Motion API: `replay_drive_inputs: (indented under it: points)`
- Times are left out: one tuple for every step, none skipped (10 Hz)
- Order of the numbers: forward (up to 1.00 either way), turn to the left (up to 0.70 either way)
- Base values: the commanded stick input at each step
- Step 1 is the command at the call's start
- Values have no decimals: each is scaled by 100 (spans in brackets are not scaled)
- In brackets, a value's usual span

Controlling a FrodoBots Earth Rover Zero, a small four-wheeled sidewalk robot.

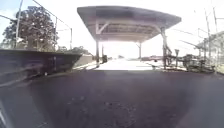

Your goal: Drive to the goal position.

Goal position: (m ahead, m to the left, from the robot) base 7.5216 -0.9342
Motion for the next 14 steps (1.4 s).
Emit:
replay_drive_inputs:
  points:
    - [70,-20]
    - [70,-25]
    - [70,-8]
    - [70,0]
    - [70,0]
    - [70,-16]
    - [70,-35]
    - [70,-26]
    - [70,-7]
    - [70,-1]
    - [70,-18]
    - [70,-34]
    - [70,-21]
    - [70,0]
